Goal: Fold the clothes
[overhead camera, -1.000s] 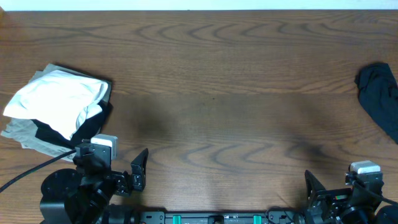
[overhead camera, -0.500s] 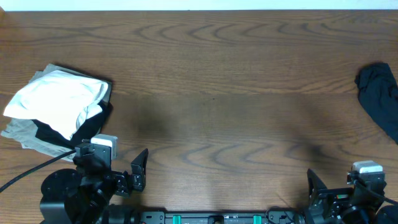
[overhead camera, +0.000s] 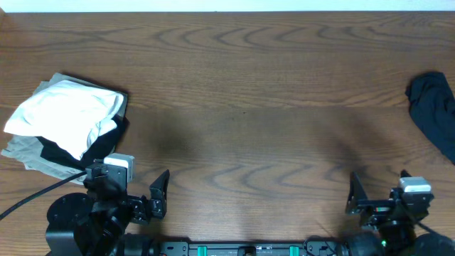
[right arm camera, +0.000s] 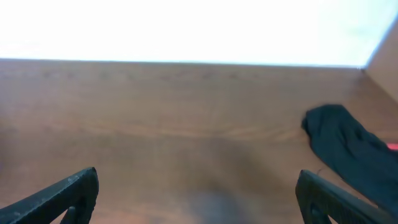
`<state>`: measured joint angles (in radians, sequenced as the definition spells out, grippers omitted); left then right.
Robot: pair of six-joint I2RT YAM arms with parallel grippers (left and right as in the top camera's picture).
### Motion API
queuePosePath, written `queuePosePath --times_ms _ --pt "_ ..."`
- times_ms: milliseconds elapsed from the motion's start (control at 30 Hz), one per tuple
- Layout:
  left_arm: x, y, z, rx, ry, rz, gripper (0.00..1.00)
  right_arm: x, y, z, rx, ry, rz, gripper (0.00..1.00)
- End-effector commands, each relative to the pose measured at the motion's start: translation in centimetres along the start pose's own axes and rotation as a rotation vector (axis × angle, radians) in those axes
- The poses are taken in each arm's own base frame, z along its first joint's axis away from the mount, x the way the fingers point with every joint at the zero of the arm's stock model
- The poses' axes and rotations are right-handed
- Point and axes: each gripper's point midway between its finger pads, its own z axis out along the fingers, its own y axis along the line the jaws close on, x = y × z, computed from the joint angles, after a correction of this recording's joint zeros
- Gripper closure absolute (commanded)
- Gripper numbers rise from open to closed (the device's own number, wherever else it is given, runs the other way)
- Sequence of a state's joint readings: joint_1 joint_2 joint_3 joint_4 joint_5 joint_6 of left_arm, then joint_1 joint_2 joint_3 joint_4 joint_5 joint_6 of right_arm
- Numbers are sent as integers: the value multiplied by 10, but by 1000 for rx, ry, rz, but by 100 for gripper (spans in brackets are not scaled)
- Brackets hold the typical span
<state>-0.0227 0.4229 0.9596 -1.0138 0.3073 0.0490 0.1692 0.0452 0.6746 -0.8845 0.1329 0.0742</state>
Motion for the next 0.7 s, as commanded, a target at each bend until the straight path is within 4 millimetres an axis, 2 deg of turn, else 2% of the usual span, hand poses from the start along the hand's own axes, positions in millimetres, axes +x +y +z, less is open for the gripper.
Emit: queuePosePath --times_ms 0,267,467,600,667 --pt "0 1 0 -7 -2 -7 2 12 -4 14 27 -12 -16 1" --pt "0 1 0 -7 -2 -7 2 17 0 57 26 -126 -8 1" --pt "0 1 0 -7 -2 -7 2 25 3 89 23 -276 -1 1" --pt "0 1 0 -7 -2 -7 2 42 3 102 20 -321 6 1" --pt "0 1 0 -7 -2 -7 2 57 4 107 17 -253 -5 1"
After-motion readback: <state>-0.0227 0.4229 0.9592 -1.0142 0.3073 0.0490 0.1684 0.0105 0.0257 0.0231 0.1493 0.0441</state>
